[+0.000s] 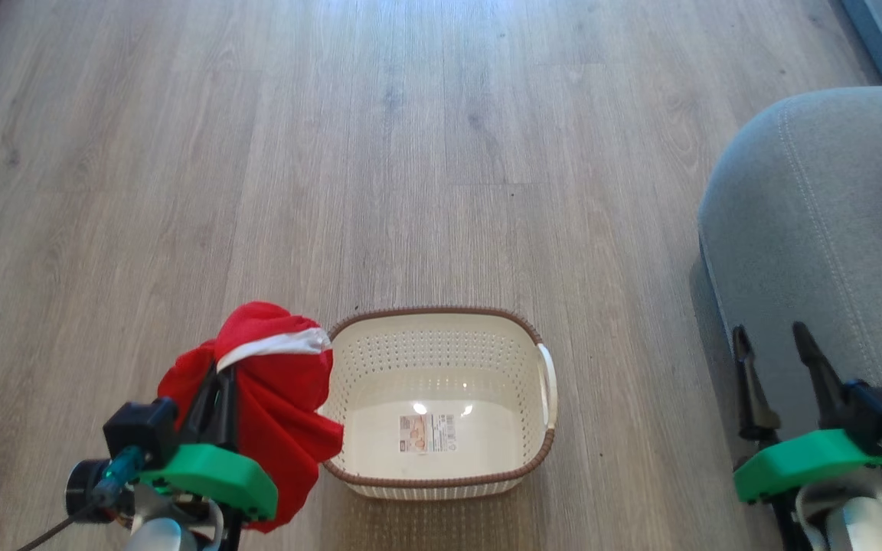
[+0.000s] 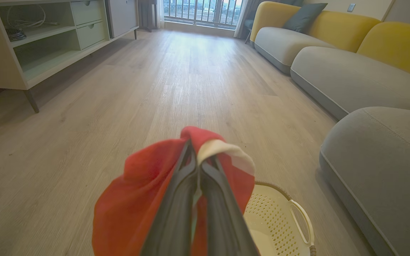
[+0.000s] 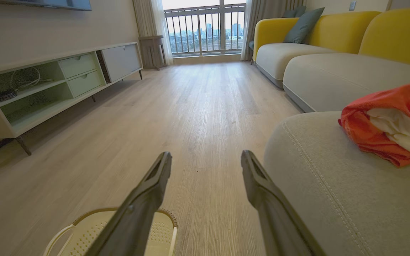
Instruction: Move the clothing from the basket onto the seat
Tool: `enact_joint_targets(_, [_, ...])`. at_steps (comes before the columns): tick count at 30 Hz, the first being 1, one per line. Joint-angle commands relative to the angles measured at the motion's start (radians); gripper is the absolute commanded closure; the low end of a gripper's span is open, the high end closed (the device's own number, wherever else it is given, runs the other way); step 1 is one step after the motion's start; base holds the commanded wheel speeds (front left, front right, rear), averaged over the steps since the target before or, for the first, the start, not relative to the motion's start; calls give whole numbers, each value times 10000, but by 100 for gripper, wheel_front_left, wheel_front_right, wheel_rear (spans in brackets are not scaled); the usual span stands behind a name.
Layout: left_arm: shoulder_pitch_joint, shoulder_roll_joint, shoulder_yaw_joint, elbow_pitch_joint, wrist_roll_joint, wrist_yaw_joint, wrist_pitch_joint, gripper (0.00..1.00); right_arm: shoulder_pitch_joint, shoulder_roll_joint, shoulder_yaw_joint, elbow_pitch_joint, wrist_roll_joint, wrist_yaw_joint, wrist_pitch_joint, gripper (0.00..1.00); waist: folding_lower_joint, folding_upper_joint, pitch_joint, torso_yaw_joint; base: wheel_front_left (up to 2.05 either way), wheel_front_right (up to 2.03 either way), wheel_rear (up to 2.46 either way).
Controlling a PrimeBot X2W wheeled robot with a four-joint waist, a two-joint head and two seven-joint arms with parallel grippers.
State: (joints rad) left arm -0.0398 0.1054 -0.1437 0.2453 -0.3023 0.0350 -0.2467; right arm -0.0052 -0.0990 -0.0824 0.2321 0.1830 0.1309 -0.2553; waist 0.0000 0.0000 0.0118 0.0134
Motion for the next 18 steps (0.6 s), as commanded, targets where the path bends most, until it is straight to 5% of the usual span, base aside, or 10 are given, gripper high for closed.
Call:
enact_joint_targets(1, [-596,213,283,-349,-63,14,-64,100,-391,-71,299,-292,-97,-2,-65,0,0,0,5,2,0,0,0])
enact_joint_targets(7, [-688,277,-43,-468,13,-200,22,100,-644,-340,1471,-510,-37,-2,-65,0,0,0,15,-37,0,0,0])
enact_joint_targets(18, [-1462,-8,-1812,-1282,496,-991,774,100,-2757,-1438,6244,-223,746,-2,-65,0,0,0,7,32,0,0,0])
